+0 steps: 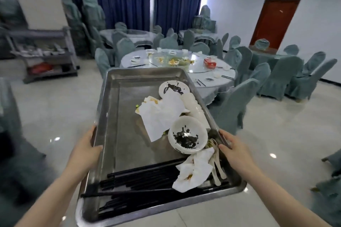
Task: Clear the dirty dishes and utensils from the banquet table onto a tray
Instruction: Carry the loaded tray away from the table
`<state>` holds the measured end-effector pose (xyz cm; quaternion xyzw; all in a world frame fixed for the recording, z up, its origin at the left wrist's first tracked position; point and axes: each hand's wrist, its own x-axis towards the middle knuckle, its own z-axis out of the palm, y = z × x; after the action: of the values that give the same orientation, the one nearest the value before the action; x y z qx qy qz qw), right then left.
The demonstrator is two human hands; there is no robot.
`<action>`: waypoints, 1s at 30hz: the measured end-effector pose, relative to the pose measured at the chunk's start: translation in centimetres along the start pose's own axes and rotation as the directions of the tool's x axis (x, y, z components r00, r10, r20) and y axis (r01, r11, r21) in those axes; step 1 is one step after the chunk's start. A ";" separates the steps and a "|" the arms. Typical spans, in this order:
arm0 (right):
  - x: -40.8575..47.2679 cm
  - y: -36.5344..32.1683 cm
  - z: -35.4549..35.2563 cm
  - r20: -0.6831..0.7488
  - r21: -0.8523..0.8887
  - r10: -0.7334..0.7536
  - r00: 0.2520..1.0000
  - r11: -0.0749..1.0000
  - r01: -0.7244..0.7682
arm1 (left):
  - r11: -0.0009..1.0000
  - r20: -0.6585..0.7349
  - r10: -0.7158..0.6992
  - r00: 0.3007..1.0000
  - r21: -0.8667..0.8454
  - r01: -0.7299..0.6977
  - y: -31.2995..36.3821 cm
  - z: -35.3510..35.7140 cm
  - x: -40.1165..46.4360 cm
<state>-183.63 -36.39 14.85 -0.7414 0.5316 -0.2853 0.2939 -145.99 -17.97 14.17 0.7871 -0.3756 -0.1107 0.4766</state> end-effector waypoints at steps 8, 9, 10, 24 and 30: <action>16.4 -9.3 12.7 0.220 0.036 -0.193 0.956 0.981 0.189 | 0.983 -0.273 -0.157 0.949 0.049 0.177 -4.8 -5.8 9.2; 17.8 -10.6 14.4 0.224 0.056 -0.213 0.951 0.977 0.205 | 0.982 -0.288 -0.156 0.945 0.061 0.181 -5.8 -6.7 10.6; 19.2 -11.8 16.2 0.223 0.070 -0.230 0.947 0.973 0.219 | 0.980 -0.297 -0.155 0.942 0.073 0.184 -6.6 -7.5 12.2; 42.7 -25.0 37.2 0.334 0.164 -0.273 0.902 0.959 0.230 | 0.957 -0.375 -0.201 0.905 0.120 0.263 -15.6 -13.4 39.0; 56.3 -31.1 48.1 0.405 0.177 -0.361 0.840 0.932 0.315 | 0.922 -0.447 -0.288 0.847 0.108 0.371 -20.1 -14.1 51.9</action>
<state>-113.61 -75.65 12.10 -0.8518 0.2984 -0.1887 0.3870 -92.77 -39.40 14.32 0.8869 -0.1310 0.0185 0.4427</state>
